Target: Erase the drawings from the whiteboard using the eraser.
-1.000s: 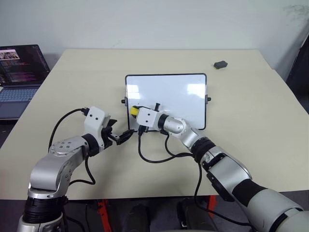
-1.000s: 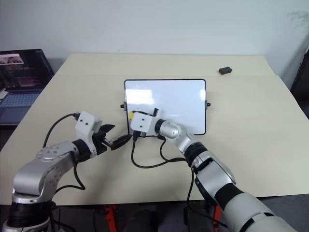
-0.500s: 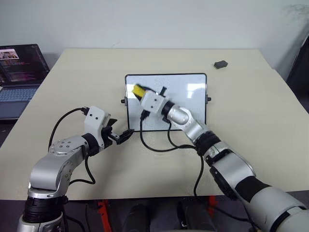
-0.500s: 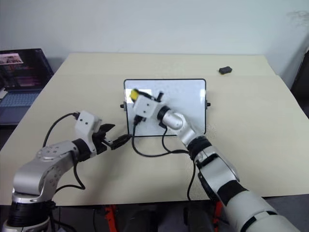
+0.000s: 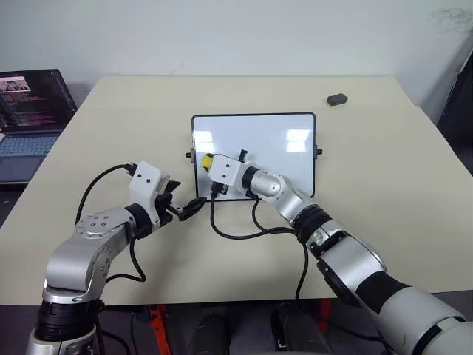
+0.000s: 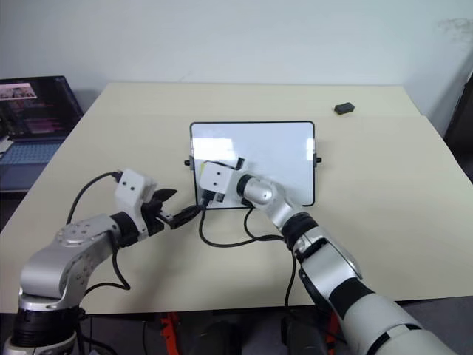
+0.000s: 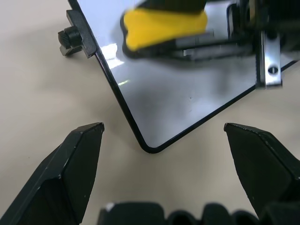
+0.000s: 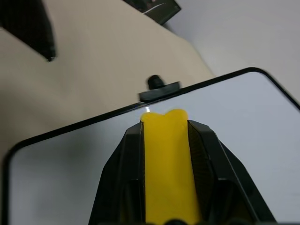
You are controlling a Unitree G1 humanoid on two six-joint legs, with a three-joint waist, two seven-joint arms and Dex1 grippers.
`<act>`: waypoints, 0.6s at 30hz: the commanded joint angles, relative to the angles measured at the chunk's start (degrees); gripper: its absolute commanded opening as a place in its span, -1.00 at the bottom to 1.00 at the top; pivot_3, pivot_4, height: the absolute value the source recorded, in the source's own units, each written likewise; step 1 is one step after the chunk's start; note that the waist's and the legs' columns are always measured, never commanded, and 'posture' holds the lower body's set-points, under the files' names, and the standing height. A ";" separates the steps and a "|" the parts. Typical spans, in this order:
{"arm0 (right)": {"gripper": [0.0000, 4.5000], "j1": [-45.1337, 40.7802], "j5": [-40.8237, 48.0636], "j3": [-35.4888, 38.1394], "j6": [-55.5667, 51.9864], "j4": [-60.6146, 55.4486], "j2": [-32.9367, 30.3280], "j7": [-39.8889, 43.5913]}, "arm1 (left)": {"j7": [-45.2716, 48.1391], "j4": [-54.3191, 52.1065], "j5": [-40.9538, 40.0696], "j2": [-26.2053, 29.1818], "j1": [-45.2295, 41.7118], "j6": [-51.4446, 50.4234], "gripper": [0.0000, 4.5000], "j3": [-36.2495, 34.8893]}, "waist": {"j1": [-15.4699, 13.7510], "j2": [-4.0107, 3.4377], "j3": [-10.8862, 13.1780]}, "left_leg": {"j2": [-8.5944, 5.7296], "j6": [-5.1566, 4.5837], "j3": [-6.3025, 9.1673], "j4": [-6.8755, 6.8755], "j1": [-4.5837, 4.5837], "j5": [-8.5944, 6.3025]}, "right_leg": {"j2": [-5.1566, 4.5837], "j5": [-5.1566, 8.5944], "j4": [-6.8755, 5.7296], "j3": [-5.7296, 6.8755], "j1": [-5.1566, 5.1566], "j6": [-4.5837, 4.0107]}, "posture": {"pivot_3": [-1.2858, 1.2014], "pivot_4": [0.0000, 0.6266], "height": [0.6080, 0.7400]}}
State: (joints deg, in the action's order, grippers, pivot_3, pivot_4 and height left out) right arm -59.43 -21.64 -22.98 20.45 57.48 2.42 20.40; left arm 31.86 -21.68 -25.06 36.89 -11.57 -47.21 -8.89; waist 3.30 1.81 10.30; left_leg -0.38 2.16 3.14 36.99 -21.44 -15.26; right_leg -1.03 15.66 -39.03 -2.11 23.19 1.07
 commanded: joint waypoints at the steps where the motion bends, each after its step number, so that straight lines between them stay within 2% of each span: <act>1: -0.57 -0.24 -0.48 1.08 -3.95 0.68 -1.06 -2.70 | -0.02 -1.33 0.09 0.69 -0.84 0.85 1.00 -0.56 | 0.00 0.01 0.00 | 0.00 0.00 0.00 0.00 0.04 0.00 | 0.00 0.00 -0.01 0.00 -0.04 0.00 | 0.03 -0.52 1.00; 8: -0.57 -2.14 0.91 3.56 -5.51 1.41 -2.30 -7.68 | -0.14 -1.42 0.05 0.56 -0.76 0.80 1.00 -0.60 | -0.64 0.01 0.00 | -0.02 0.10 0.07 0.03 0.03 0.13 | 0.01 -0.07 -0.03 0.04 -0.05 -0.06 | 0.03 -0.52 1.00; 12: -0.57 -1.44 1.85 3.85 -5.39 1.07 -2.38 -6.72 | -0.18 -1.53 -0.03 0.47 -0.74 0.75 1.00 -0.58 | -0.69 0.01 -0.01 | -0.02 0.10 0.07 0.01 0.03 0.13 | 0.01 -0.07 -0.02 0.04 -0.04 -0.06 | 0.03 -0.52 1.00; 18: -0.57 2.37 2.00 1.80 -10.74 0.25 -2.87 0.84 | -0.24 -1.85 -0.15 0.37 -0.60 0.68 1.00 -0.58 | -0.73 0.04 -0.05 | -0.02 0.10 0.07 0.01 0.03 0.12 | 0.01 -0.07 -0.01 0.04 -0.07 -0.05 | 0.03 -0.52 1.00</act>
State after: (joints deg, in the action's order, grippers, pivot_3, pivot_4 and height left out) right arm -59.57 -19.30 -21.30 15.01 55.04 1.01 18.52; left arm 31.80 -21.69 -25.10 36.89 -11.57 -47.22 -8.89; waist 2.57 1.85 10.26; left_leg -0.40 2.26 3.20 36.99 -21.39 -15.13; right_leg -1.02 15.59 -39.03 -2.08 23.11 1.02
